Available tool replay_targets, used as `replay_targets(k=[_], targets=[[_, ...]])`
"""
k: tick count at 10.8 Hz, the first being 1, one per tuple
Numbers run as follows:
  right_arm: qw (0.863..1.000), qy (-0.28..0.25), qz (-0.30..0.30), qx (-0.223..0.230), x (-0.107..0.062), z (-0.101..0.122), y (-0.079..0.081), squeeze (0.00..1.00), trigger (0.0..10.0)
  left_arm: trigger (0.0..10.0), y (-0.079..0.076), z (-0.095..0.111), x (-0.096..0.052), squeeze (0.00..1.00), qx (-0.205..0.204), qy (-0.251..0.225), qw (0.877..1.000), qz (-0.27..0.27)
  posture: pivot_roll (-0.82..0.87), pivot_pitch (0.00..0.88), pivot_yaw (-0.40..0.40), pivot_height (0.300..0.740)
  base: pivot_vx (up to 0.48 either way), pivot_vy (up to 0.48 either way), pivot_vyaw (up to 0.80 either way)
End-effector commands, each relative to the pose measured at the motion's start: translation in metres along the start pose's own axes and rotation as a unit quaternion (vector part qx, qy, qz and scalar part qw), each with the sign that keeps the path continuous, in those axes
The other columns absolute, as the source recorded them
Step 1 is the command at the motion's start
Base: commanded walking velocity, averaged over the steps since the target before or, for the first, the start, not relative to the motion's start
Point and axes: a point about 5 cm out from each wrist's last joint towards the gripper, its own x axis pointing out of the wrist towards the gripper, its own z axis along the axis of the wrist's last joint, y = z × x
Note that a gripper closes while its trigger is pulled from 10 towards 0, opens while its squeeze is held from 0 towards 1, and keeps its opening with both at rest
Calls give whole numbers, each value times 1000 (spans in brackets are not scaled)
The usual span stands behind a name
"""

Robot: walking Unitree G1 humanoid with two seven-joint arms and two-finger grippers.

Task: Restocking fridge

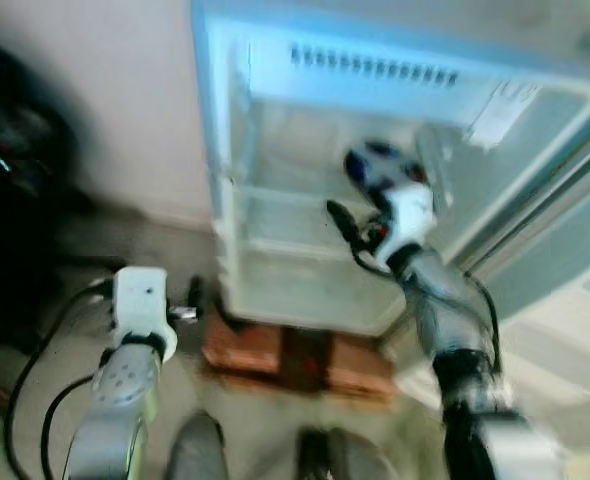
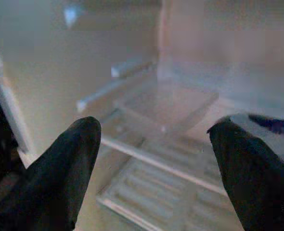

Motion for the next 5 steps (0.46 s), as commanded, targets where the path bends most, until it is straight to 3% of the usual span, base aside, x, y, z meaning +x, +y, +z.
replay_targets(k=[1, 3, 4, 5], targets=[[1000, 4, -10, -15, -3, 0, 0, 0, 10000, 10000, -5, 1, 5, 0, 4, -12, 1000, -25, 134, 0, -23, 740, 0, 0, 0], [999, 2, -46, -5, -19, -2, 4, 0, 10000, 10000, -15, 10, 19, 0, 27, -41, 997, -57, 111, 0, 11, 740, 0, 0, 0], [996, -12, -87, -3, -31, 0, 2, 0, 10000, 10000, -14, 12, 23, 0, 20, -52, 997, -60, 102, 0, 18, 740, 0, 0, -525], [992, -21, -123, 4, -44, 1, 0, 0, 10000, 10000, -6, 12, 27, 0, 23, -55, 998, -24, 87, 0, 19, 740, 0, 0, -587]])
